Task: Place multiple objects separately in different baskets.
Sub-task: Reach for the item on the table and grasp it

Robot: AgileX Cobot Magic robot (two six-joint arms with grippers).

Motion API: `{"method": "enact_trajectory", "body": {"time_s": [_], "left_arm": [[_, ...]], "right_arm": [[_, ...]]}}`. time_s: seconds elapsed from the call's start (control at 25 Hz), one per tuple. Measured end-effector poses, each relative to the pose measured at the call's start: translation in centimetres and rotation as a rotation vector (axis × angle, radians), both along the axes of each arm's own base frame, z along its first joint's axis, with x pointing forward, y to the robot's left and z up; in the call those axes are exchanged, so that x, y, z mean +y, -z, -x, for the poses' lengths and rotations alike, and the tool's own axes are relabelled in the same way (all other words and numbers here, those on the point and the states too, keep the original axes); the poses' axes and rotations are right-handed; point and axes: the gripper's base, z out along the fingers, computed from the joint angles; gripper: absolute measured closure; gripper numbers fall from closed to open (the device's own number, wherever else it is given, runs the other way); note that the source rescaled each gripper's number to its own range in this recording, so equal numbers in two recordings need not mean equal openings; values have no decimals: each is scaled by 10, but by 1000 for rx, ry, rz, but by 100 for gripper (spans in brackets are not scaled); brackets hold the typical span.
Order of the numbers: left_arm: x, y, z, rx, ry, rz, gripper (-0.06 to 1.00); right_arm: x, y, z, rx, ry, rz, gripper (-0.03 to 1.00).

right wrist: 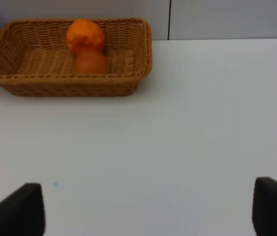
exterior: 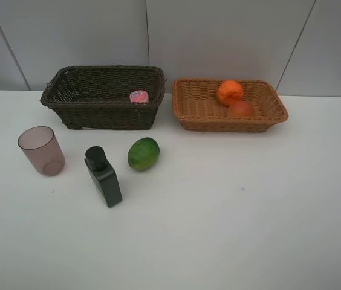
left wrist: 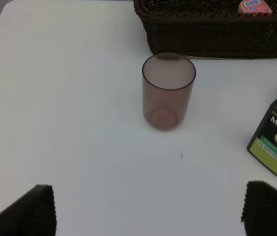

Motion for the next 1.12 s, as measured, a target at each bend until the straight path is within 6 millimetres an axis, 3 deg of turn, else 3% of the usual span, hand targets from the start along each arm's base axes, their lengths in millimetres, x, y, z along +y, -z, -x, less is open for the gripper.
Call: {"method": "enact_trajectory", "body": {"time_s": [1.12], "left_arm": [[0, 0, 0, 0, 0, 0, -4]], "right_arm": [[0, 0, 0, -1, -1, 2, 9]]}}
